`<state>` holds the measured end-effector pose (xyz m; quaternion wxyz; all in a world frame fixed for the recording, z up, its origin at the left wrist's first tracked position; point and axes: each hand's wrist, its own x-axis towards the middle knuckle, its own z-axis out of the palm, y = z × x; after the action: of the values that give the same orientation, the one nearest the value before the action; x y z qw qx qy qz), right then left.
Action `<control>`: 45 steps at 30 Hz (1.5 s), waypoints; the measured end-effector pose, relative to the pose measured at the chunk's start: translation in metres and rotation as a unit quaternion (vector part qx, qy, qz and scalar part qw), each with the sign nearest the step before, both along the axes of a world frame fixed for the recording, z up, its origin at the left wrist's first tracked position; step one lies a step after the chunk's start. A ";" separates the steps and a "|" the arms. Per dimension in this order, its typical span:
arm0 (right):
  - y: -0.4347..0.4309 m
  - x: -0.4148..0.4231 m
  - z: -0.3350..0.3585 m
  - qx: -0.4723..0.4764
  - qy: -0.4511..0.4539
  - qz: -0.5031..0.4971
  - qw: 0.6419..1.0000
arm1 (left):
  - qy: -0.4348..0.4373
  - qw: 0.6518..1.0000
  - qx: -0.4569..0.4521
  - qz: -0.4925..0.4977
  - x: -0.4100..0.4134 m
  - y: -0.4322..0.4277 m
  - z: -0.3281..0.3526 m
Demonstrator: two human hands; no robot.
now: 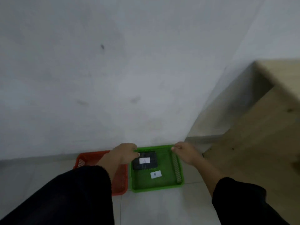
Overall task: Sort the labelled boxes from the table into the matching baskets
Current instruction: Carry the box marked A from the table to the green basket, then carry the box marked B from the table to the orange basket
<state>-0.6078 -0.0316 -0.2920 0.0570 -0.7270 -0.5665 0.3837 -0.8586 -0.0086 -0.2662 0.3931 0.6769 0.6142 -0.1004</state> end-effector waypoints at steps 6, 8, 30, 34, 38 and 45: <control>-0.031 0.016 0.217 0.010 -0.036 0.014 0.999 | -0.006 0.999 0.043 -0.015 0.022 -0.024 0.212; -0.048 0.027 0.277 0.030 -0.048 0.008 0.998 | -0.015 0.998 0.051 -0.034 0.033 -0.038 0.268; -0.242 0.380 0.487 0.172 -0.127 -0.094 0.972 | -0.123 0.971 0.184 -0.094 0.372 -0.166 0.443; -0.257 0.454 0.486 0.172 -0.123 -0.117 0.971 | -0.171 0.961 0.196 -0.092 0.438 -0.178 0.435; -0.252 0.526 0.473 0.169 -0.129 -0.155 0.965 | -0.163 0.962 0.200 -0.087 0.497 -0.163 0.418; -0.189 0.638 0.448 0.168 -0.142 -0.152 0.964 | -0.149 0.958 0.235 -0.062 0.606 -0.099 0.388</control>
<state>0.0298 -0.2210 0.1561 0.1552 -0.8313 -0.5083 0.1628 -0.2529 -0.1075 0.1217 0.3033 0.7942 0.5115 0.1248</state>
